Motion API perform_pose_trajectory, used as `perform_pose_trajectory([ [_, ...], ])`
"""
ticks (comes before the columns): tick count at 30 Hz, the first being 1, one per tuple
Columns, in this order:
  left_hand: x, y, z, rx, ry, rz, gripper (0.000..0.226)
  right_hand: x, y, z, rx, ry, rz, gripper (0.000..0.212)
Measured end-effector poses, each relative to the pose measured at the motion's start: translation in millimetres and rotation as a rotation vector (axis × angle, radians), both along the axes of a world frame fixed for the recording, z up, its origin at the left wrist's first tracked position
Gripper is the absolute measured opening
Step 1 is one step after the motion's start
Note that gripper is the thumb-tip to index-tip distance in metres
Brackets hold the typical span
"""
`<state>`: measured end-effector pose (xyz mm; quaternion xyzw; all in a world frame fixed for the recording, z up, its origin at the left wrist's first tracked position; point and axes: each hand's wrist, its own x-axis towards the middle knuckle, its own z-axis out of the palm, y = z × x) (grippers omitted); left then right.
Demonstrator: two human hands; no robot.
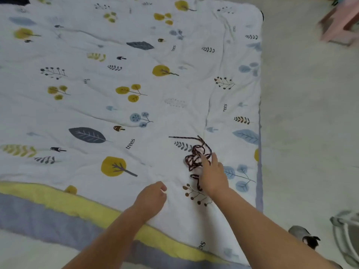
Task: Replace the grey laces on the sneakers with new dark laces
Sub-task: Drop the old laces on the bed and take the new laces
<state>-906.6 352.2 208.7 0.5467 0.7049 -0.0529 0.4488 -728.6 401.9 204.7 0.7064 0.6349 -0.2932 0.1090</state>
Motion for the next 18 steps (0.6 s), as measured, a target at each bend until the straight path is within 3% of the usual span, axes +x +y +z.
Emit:
perform_pose_trajectory([
  [4, -4.5, -2.1, -22.3, -0.026, -0.003, 0.01, 0.028, -8.3, 22.3, -36.1, 0.015, -0.03, 0.1, 0.081],
  [9, -6.5, -5.2, -28.1, 0.007, -0.029, 0.061, 0.025, 2.2, 3.4, -50.3, -0.03, -0.004, 0.193, 0.046],
  [14, 18.8, 9.6, 1.4, 0.127, -0.116, 0.041, 0.026, 26.2, -26.6, -9.4, -0.072, 0.192, 0.019, 0.025],
  [18, 62.4, 23.5, 53.4, 0.196, -0.335, -0.132, 0.056, 59.0, -36.8, 58.7, 0.015, 0.443, -0.203, 0.037],
])
